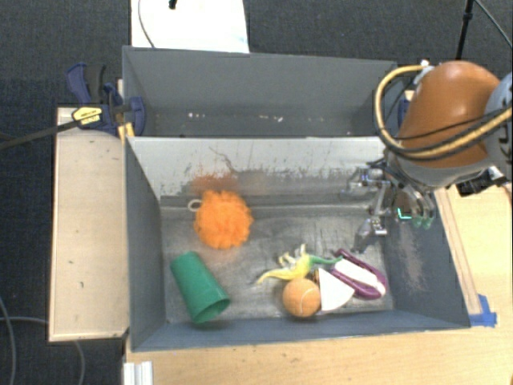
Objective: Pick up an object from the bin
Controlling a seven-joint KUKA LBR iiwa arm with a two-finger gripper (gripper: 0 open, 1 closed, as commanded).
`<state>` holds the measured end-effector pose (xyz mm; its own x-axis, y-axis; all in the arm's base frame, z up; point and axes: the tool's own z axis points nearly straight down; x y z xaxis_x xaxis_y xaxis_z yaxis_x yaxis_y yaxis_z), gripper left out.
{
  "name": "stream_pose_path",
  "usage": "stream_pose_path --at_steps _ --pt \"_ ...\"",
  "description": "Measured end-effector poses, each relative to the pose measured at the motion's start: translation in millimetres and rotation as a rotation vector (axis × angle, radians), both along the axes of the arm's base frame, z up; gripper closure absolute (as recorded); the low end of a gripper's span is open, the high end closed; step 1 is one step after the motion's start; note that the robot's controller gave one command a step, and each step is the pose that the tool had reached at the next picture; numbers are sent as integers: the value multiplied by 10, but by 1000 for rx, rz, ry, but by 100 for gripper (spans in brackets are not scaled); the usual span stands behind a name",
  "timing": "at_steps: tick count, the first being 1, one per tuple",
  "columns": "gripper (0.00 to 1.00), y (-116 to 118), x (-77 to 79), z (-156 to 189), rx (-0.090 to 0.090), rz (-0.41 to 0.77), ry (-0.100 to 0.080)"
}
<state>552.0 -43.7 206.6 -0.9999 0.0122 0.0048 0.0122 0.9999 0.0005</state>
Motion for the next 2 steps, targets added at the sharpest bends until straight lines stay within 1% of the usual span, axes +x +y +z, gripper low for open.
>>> stream_pose_path --at_steps 1,2 --pt "0 0 16 44 -1 1 -8" --pt "0 309 81 -445 -2 66 -16"
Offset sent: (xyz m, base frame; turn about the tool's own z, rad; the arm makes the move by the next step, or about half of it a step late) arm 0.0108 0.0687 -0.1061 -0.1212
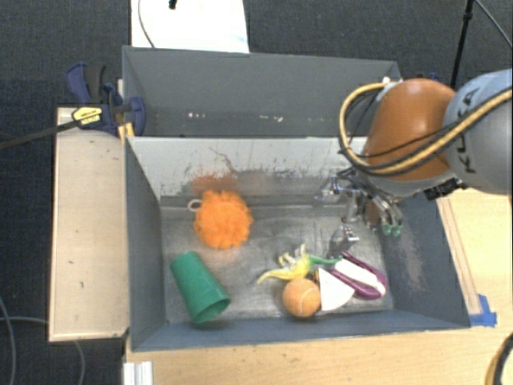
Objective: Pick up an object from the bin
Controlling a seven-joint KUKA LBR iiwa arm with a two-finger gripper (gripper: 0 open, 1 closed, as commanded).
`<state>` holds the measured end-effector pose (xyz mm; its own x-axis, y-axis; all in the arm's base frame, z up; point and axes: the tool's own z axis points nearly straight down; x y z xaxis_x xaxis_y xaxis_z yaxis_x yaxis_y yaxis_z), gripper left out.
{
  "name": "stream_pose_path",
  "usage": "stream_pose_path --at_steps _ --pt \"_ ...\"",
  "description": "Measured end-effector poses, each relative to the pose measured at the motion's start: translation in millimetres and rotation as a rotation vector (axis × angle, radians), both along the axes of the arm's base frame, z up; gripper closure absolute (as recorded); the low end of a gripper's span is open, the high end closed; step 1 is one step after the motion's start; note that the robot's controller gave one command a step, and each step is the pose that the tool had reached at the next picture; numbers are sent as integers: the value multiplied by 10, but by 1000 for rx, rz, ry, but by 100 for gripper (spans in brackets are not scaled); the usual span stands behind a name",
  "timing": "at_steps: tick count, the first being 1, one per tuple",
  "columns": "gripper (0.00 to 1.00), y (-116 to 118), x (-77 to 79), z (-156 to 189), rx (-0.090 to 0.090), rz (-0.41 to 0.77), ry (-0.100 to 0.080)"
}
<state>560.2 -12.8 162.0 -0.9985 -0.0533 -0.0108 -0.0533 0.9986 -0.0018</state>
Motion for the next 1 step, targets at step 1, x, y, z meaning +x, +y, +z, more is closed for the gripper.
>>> stream_pose_path --at_steps 1 --pt "0 48 -322 -603 3 70 2"
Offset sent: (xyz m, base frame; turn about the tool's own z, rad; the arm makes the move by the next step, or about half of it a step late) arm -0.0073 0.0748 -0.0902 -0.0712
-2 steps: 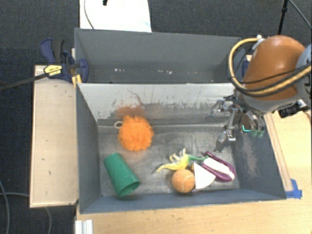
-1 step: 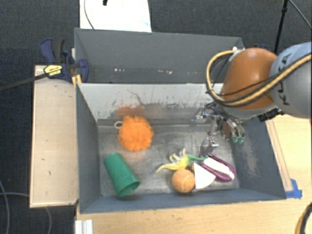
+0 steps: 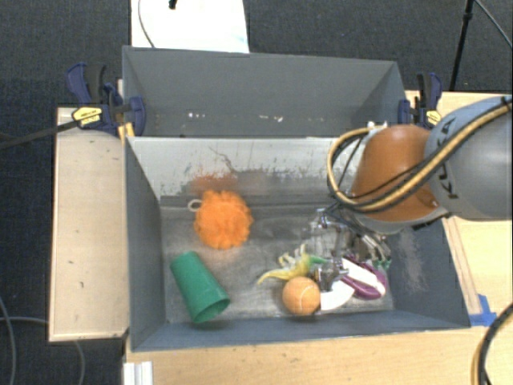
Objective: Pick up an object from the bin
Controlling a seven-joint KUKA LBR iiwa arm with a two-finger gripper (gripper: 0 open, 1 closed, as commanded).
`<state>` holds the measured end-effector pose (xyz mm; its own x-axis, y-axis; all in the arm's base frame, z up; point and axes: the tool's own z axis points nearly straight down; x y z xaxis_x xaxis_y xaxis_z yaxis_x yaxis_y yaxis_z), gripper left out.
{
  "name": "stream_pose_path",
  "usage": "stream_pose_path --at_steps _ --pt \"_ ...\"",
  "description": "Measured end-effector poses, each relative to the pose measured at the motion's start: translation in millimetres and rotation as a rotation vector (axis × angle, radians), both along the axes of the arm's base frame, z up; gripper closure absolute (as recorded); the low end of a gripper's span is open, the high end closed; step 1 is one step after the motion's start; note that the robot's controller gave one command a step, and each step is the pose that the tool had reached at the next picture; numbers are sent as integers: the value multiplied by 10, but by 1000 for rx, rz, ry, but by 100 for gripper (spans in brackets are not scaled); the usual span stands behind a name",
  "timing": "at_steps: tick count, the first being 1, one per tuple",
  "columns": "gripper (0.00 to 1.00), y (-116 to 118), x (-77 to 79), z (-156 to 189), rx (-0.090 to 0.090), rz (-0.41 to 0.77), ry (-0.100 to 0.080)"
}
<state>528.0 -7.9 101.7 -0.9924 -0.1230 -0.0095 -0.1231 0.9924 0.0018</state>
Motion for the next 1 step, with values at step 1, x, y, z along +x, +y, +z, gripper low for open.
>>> stream_pose_path --at_steps 1 --pt "100 -15 -62 -107 -3 20 7"
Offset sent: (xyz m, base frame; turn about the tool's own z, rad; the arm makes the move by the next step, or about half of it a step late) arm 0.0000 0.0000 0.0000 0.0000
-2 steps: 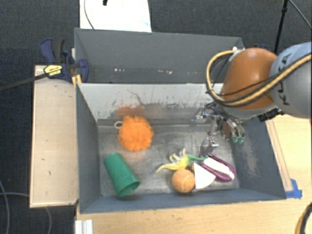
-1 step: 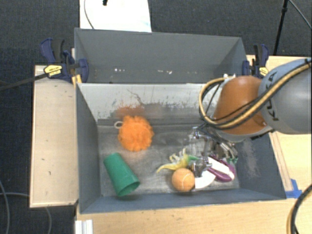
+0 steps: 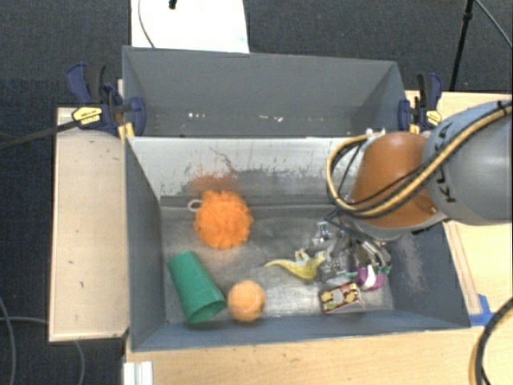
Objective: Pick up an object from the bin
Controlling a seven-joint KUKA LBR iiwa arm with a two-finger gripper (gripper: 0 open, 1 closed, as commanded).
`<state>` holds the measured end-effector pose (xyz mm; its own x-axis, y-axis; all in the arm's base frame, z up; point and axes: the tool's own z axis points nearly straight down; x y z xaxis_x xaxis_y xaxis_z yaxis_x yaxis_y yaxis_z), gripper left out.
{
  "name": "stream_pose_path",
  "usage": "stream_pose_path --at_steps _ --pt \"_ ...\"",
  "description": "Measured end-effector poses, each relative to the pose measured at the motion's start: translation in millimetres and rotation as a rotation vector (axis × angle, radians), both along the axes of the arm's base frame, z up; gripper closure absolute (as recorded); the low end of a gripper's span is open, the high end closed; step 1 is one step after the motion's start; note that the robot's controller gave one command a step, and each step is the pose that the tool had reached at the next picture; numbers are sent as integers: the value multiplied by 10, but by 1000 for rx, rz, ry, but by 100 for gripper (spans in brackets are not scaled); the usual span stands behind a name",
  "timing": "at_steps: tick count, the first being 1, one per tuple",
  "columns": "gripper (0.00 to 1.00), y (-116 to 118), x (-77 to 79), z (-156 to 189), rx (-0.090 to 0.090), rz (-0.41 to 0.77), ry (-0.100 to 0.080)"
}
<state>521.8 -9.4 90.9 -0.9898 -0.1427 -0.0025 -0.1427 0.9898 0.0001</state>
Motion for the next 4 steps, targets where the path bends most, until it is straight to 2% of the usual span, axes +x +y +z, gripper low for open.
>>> stream_pose_path --at_steps 4 --pt "100 0 0 0 -1 5 0"
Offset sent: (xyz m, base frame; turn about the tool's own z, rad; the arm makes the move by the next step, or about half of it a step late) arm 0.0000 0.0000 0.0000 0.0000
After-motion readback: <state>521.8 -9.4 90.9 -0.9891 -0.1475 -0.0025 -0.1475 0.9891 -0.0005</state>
